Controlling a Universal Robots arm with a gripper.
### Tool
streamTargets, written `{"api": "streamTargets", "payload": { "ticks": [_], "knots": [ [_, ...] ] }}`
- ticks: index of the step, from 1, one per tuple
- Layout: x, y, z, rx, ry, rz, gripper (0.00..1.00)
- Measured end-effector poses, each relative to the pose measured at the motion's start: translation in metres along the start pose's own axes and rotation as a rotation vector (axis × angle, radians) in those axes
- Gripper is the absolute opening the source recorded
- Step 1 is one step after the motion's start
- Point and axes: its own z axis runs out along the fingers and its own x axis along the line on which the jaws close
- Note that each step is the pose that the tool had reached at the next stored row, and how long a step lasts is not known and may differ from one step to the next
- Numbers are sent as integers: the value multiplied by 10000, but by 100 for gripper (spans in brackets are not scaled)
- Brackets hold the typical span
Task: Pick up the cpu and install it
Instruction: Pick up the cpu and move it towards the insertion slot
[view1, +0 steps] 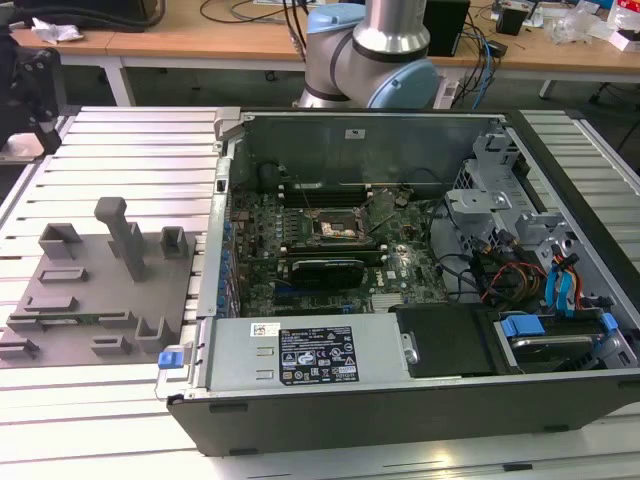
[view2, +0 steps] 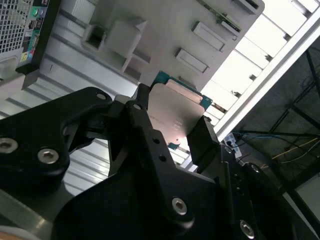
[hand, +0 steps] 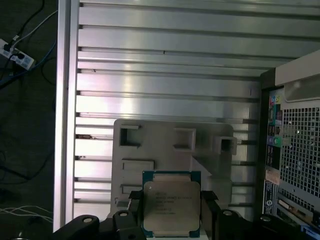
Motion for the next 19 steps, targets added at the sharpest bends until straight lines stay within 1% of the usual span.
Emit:
{"api": "streamTargets", "payload": {
  "ticks": [1,6,8,9,11,13,15,16,19],
  "knots": [
    [-48,0,5,-1,-1,-1,55],
    [-219,-6,9,10,0,-1,55],
    [-253,-7,9,10,1,-1,55],
    [-292,-8,10,12,1,-1,55],
    [-348,-11,12,12,1,-1,55],
    [-390,-12,13,12,0,-1,55],
    [-463,-15,14,12,2,-2,55],
    [-485,-16,15,12,1,-2,55],
    [-615,-21,18,13,2,-1,55]
  ]
}}
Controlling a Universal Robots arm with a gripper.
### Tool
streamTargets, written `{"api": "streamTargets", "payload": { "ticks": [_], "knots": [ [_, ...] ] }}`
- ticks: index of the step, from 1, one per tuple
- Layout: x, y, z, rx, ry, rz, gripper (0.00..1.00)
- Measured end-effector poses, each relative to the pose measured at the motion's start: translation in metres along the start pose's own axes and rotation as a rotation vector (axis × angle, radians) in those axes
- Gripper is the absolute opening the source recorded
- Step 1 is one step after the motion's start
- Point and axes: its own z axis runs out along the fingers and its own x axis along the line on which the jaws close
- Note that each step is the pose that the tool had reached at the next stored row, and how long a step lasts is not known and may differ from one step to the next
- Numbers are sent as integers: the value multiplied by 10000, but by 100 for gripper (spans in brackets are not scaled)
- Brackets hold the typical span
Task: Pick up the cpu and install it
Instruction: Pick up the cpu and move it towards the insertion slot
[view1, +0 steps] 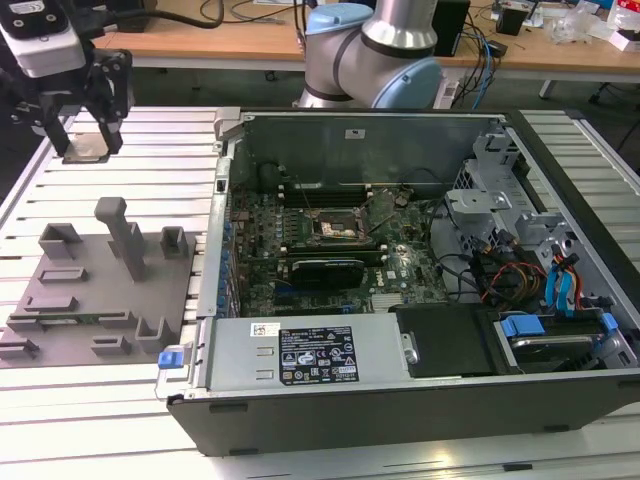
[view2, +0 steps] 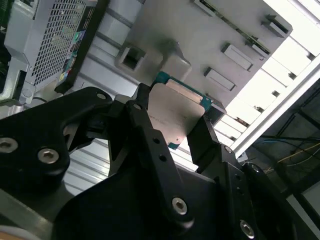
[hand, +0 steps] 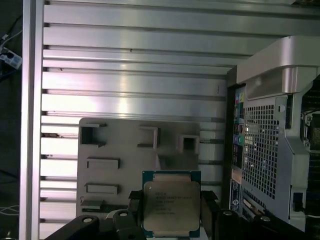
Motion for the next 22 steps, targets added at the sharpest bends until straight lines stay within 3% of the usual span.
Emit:
{"api": "streamTargets", "payload": {
  "ticks": [5,8,13,19,22],
  "knots": [
    [-128,-5,3,-1,2,-2,55],
    [-284,-11,7,-1,2,0,55],
    [-420,-17,10,-1,5,0,55],
    [-648,-26,16,-1,9,0,55],
    [-812,-33,21,-1,12,-2,55]
  ]
}}
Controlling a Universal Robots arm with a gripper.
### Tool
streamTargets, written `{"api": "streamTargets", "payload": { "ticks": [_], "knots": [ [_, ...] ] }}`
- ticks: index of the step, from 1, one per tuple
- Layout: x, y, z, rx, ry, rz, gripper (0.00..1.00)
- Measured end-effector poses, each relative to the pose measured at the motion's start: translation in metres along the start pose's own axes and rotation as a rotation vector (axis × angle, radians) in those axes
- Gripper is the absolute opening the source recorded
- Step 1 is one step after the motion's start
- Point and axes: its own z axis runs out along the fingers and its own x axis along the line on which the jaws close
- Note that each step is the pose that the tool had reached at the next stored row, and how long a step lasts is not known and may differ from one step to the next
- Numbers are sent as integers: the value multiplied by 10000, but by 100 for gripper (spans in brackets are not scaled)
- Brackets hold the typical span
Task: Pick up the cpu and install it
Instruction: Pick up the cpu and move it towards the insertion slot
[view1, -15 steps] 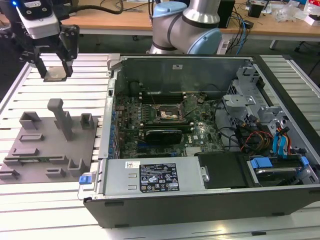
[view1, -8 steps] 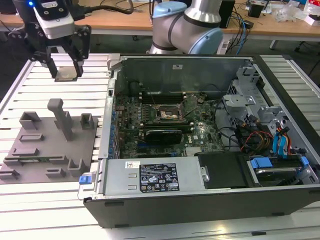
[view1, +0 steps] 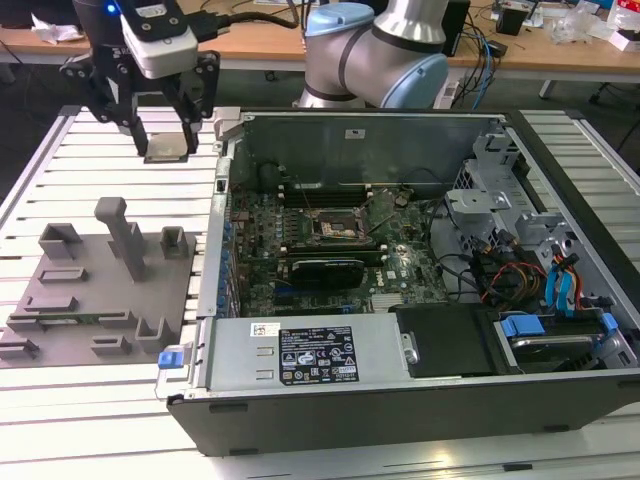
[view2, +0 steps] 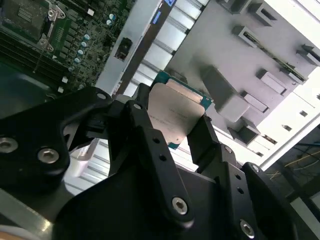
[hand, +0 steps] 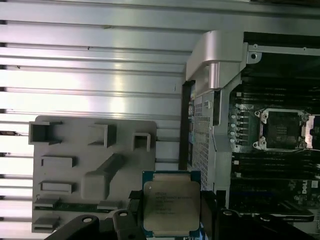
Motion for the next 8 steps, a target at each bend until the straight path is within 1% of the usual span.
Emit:
{"api": "streamTargets", "payload": {
  "ticks": [3,7,8],
  "knots": [
    [-147,-6,4,-1,5,1,55],
    [-256,-10,6,1,11,2,55],
    [-299,-11,7,0,13,2,55]
  ]
}}
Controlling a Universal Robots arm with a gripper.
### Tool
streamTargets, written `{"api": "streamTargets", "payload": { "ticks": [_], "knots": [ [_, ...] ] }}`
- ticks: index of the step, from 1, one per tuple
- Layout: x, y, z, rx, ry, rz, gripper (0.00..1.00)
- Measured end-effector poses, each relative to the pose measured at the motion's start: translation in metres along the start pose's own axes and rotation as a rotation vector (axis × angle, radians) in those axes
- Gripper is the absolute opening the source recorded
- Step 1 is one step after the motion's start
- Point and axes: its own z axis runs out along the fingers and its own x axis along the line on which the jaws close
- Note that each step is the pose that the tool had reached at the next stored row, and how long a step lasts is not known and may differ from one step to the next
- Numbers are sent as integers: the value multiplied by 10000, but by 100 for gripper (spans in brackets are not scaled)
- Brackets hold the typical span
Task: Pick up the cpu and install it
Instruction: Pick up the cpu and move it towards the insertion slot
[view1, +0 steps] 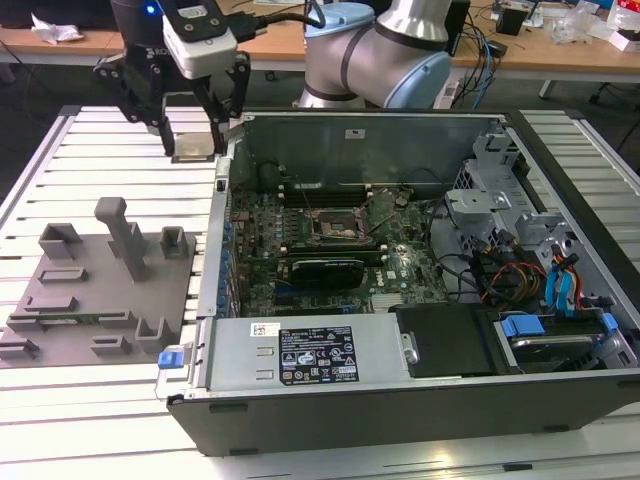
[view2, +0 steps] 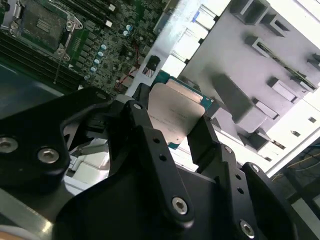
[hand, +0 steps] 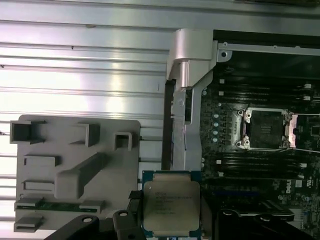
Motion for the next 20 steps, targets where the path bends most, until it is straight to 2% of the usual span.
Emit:
{"api": "streamTargets", "payload": {
  "ticks": [2,3,10,19,20],
  "knots": [
    [-47,-2,2,-1,1,-1,55],
    [-119,-5,3,-1,4,0,55],
    [-446,-18,10,-1,17,-2,55],
    [-663,-27,15,-1,25,-1,55],
    [-710,-29,16,-1,26,-3,55]
  ]
}}
